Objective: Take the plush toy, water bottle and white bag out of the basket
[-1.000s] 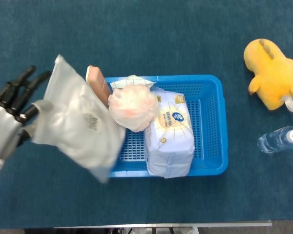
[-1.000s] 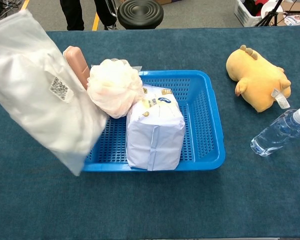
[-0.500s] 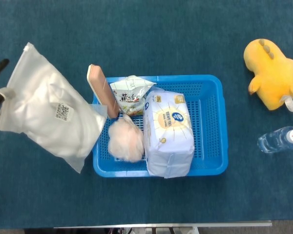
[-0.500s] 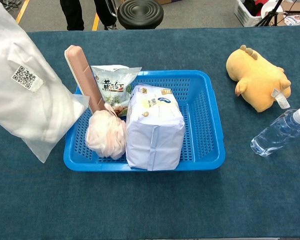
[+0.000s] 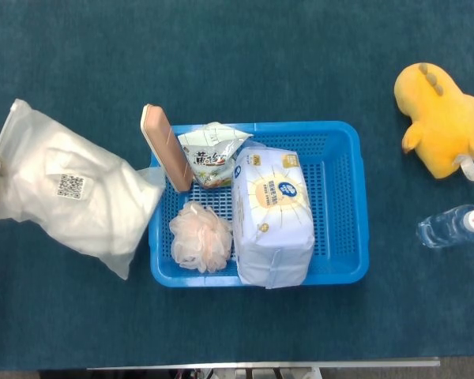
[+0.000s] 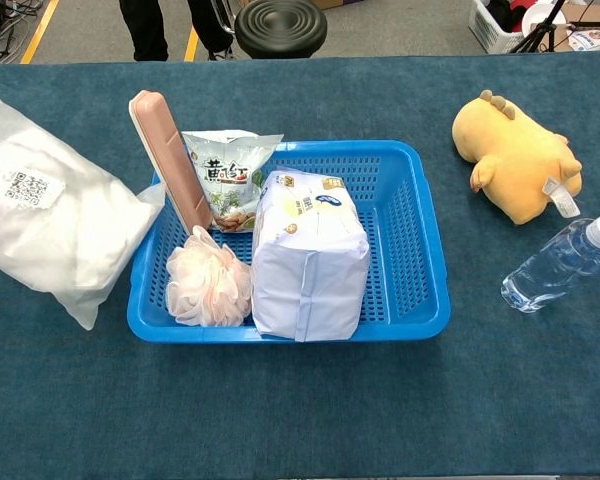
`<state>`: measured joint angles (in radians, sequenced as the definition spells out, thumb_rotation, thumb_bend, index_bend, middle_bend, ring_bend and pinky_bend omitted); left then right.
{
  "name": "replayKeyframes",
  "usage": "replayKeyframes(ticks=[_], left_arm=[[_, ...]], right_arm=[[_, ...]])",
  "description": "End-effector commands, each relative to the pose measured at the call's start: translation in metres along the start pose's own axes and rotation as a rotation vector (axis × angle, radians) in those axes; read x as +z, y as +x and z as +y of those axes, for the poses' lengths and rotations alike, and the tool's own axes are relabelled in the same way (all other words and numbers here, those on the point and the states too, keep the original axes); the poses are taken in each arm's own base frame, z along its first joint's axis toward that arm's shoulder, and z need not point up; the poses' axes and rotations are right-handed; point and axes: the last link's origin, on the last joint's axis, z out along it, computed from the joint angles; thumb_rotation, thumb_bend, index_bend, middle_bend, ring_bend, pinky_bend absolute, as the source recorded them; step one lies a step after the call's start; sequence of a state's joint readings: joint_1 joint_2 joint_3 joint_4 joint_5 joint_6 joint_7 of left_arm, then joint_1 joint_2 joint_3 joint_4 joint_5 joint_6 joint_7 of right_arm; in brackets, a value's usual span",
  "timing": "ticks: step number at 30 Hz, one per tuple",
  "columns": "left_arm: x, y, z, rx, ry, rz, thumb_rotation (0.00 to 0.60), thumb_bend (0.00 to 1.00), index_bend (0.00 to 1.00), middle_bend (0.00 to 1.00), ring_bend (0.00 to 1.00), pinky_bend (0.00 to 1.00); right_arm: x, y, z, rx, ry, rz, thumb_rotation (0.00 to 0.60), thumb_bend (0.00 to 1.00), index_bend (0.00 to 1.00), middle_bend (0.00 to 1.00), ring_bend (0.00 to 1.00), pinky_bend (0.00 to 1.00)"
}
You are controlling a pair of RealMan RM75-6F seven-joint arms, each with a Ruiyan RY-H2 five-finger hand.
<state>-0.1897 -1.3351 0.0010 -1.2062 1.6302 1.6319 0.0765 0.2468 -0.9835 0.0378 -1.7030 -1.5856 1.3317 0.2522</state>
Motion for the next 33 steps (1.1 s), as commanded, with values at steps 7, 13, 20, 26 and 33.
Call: replayKeyframes(ticks=[7, 13, 20, 26, 33], left_arm=[[0.003, -0.006, -0.012, 0.039, 0.098, -0.065, 0.600, 0.48, 0.41, 0.20, 0.12, 0.39], [0.004, -0.007, -0.010, 0.018, 0.113, -0.083, 0.600, 0.48, 0.27, 0.19, 0.12, 0.39], [0.007, 0.007, 0.000, -0.028, 0.102, -0.015, 0.600, 0.30, 0.04, 0.14, 0.12, 0.39], [0.012, 0.019, 0.007, -0.068, 0.114, 0.027, 0.600, 0.10, 0.00, 0.03, 0.12, 0.39], [0.017, 0.027, 0.014, -0.169, 0.131, 0.142, 0.600, 0.09, 0.01, 0.01, 0.12, 0.39]], right_arm=[[0.000, -0.001, 0.001, 0.001, -0.002, -0.005, 0.600, 0.00, 0.13, 0.27, 0.20, 0.53], [-0.001, 0.000, 0.001, 0.001, -0.005, -0.002, 0.600, 0.00, 0.13, 0.27, 0.20, 0.53], [-0.003, 0.001, 0.000, -0.001, 0.000, 0.012, 0.600, 0.00, 0.13, 0.27, 0.20, 0.53], [-0.005, 0.003, -0.004, -0.007, 0.011, 0.028, 0.600, 0.00, 0.13, 0.27, 0.20, 0.53], [-0.007, 0.004, -0.004, -0.036, 0.007, 0.058, 0.600, 0.00, 0.13, 0.25, 0.20, 0.48]])
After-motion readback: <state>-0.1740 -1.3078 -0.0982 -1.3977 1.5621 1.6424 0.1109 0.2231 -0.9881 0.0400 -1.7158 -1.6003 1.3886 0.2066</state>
